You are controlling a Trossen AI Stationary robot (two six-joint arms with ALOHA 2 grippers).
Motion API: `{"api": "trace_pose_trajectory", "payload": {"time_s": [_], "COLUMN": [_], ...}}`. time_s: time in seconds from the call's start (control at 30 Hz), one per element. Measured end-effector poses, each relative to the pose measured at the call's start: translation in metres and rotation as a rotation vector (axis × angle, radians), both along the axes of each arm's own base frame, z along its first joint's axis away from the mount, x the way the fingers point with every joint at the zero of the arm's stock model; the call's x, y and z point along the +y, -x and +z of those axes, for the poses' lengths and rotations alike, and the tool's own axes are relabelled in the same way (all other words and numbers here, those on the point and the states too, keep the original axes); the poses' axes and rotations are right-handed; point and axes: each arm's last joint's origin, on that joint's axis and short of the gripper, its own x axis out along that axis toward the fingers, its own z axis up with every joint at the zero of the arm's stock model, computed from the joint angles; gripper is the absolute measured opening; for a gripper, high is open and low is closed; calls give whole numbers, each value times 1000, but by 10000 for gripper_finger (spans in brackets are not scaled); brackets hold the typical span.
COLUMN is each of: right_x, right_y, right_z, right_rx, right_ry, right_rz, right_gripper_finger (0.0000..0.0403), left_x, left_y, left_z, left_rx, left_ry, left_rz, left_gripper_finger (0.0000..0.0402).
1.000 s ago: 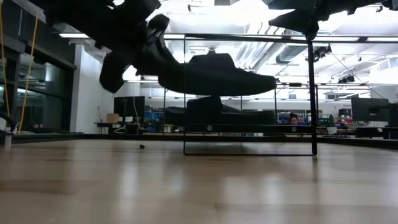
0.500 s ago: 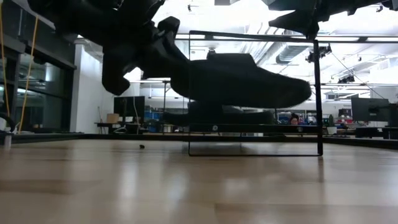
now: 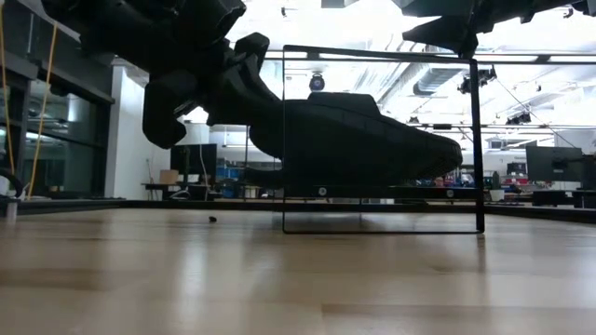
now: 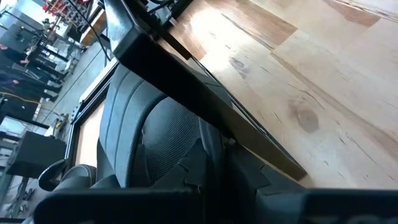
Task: Pick and place slides into the shelf
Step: Put the black slide on the shelf
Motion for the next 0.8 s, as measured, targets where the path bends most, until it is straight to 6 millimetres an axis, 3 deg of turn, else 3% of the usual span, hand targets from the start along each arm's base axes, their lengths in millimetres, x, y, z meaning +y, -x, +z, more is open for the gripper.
{"api": "trace_pose_trajectory", "payload": {"time_s": [0.37,0.8], "right_x": [0,0], "right_y": [0,0], "right_z": [0,0], "right_rx": [0,1], "right_ry": [0,0], "right_rz": [0,0], "right_gripper_finger": [216,216], "left_x": [2,20], "left_y": [3,2], "left_z": [-4,-7], "left_rx": [53,73], "left_ry": [-22,51], "left_rz": [39,72], "left_gripper_finger": [25,21]}}
